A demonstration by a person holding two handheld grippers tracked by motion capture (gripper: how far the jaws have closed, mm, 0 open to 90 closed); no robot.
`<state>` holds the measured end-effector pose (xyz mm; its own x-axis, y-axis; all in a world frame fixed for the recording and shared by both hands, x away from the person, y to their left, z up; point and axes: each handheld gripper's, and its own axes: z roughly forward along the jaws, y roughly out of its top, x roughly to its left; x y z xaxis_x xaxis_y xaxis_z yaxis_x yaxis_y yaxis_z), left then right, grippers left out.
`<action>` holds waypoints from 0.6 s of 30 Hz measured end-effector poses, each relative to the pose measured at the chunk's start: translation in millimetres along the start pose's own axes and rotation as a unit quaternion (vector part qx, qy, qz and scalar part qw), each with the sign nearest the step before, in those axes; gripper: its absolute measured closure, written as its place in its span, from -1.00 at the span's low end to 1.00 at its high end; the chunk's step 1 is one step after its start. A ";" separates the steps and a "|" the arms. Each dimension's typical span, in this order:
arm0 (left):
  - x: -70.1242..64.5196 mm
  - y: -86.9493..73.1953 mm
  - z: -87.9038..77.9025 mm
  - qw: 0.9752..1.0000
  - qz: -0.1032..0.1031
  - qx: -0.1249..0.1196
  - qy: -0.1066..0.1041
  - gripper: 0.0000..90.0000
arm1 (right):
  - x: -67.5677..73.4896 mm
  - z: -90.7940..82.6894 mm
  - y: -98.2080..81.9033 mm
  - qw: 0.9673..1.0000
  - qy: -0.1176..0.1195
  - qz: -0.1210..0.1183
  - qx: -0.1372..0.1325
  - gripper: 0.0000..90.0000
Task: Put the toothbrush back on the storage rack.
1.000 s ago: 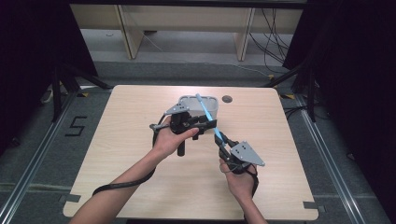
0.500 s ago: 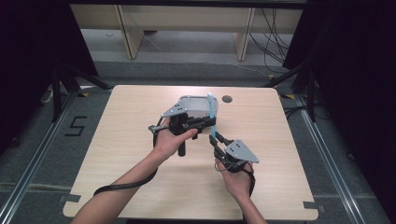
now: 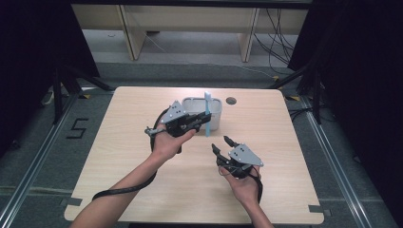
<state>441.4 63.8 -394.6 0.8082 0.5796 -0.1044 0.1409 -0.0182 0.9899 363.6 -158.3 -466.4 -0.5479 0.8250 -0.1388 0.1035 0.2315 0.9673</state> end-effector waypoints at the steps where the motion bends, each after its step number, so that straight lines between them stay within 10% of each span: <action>1: 1.4 -0.2 -1.1 1.000 0.003 -0.003 0.004 0.85 | -1.8 -1.3 -0.9 1.000 -0.004 -0.002 -0.001 0.03; 18: 21.1 -2.0 -17.6 0.998 0.041 -0.001 0.053 0.85 | -20.3 -21.2 -18.8 1.000 -0.022 -0.003 0.022 -0.10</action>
<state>448.1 90.4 -397.1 0.7515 0.6596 -0.0129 0.0764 -0.0677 0.9948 355.2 -190.3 -477.3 -0.5124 0.8446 -0.1550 0.1373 0.2588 0.9561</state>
